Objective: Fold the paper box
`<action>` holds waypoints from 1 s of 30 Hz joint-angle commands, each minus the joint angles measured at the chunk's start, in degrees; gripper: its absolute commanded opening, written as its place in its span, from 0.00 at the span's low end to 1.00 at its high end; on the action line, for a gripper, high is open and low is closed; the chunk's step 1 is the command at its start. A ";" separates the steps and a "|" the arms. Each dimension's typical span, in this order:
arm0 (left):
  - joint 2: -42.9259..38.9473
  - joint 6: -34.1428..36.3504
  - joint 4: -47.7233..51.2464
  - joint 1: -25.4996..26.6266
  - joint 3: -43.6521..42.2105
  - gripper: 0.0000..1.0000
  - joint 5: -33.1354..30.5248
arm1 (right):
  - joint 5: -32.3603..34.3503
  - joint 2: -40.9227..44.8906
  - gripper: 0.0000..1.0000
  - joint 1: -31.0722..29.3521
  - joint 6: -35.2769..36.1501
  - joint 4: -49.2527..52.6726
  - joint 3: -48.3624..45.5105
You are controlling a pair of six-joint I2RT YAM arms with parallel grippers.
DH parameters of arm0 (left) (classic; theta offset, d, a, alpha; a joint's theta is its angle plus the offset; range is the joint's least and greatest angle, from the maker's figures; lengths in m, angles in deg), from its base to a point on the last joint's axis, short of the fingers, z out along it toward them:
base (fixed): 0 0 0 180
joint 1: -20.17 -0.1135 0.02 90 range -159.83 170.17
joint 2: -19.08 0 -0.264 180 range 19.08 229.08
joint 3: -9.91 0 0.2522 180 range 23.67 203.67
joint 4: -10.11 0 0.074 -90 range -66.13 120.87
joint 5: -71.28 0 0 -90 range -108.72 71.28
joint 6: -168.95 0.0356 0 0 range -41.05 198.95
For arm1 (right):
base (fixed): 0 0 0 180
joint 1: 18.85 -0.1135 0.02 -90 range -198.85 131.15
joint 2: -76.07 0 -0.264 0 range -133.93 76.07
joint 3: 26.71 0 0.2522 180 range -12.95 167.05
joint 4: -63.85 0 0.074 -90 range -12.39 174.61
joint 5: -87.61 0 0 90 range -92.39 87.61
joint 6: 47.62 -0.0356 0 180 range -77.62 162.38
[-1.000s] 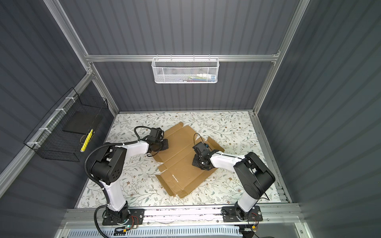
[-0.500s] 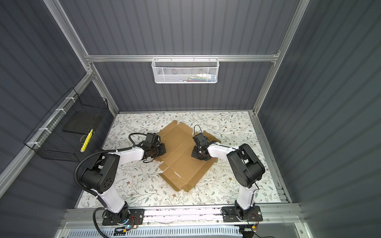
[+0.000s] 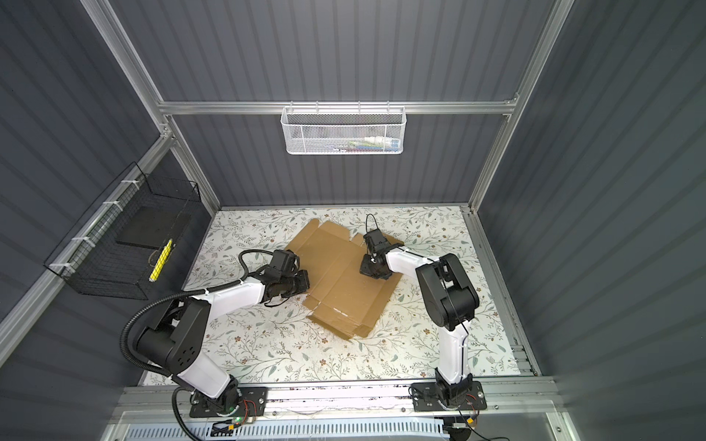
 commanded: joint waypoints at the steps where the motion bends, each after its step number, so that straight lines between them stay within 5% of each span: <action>1: -1.42 3.87 5.56 -0.19 5.51 0.00 -4.87 | 1.31 4.19 0.07 -0.27 3.22 3.81 -0.10; 14: 10.71 9.30 7.39 -7.76 18.91 0.00 -3.93 | 3.75 22.27 0.12 -6.81 -0.62 8.34 -11.45; 22: 17.82 10.62 7.52 -9.42 23.42 0.00 -4.32 | 2.89 23.52 0.12 -13.61 -8.09 5.21 -17.66; 30: 18.98 10.29 6.64 -9.51 21.63 0.00 -4.54 | 1.49 21.13 0.12 -13.95 -10.33 0.03 -21.03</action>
